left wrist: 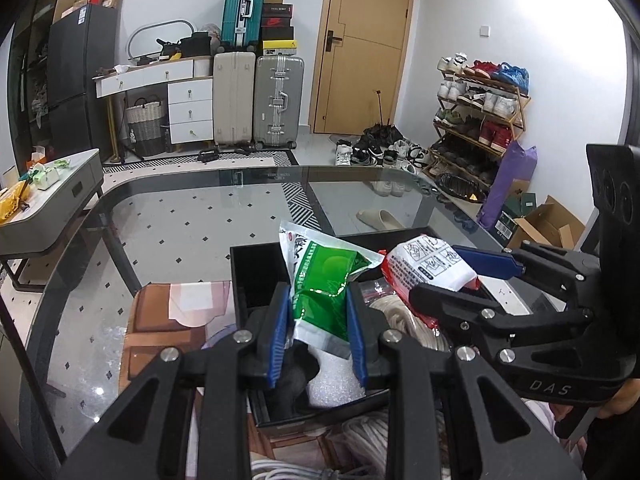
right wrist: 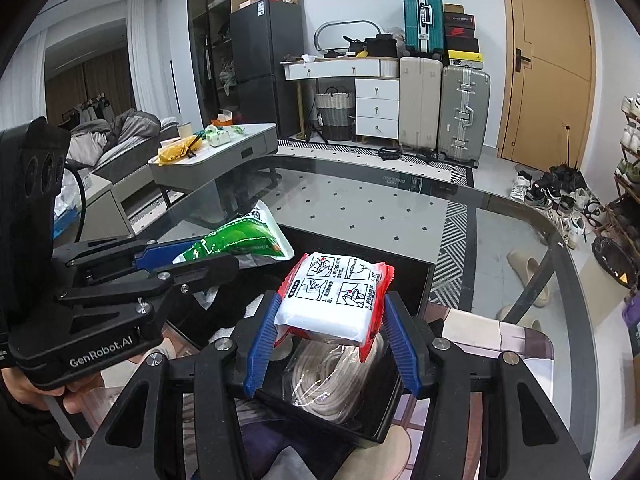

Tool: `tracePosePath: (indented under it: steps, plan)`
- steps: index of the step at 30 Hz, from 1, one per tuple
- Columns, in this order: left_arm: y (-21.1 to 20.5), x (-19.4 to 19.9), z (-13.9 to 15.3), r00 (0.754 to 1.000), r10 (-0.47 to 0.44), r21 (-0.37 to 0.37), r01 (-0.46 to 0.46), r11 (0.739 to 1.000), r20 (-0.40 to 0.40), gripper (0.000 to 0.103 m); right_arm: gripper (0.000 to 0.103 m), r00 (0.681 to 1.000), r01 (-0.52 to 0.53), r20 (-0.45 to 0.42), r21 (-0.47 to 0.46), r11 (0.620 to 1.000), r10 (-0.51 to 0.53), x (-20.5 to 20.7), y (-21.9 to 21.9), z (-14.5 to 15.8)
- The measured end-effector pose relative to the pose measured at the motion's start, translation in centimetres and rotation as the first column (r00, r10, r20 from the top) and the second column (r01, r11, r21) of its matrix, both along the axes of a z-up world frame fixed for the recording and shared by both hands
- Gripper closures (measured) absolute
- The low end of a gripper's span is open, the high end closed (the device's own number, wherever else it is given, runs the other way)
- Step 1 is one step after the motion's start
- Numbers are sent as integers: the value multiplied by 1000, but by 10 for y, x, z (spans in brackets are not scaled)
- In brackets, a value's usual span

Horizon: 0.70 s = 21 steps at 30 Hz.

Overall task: Organize soft objects
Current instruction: 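Open both tools to drop the packets into the box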

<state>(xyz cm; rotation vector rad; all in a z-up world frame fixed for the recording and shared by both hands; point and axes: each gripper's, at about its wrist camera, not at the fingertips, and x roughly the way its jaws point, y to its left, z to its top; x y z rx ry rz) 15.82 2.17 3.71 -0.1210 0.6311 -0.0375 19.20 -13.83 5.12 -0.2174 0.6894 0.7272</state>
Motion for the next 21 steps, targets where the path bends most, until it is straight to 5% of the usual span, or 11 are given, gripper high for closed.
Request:
tracePosePath:
  steps: [11,17,21]
  plan:
    - [-4,6,-12,1000,-2,30,3,1000,-30,75,50,1000,6,1,-21,1000,-6,8,-1,-8]
    - [-10,-2,-4,1000,-10,38,11,999,-27,48,40,999,29,38,5,1000,-29,-1,-12,4]
    - [-9,-17,6,1000,-12,33,12,999,-17,35,16,996,59,62,20,998,-60,-16,-29,16]
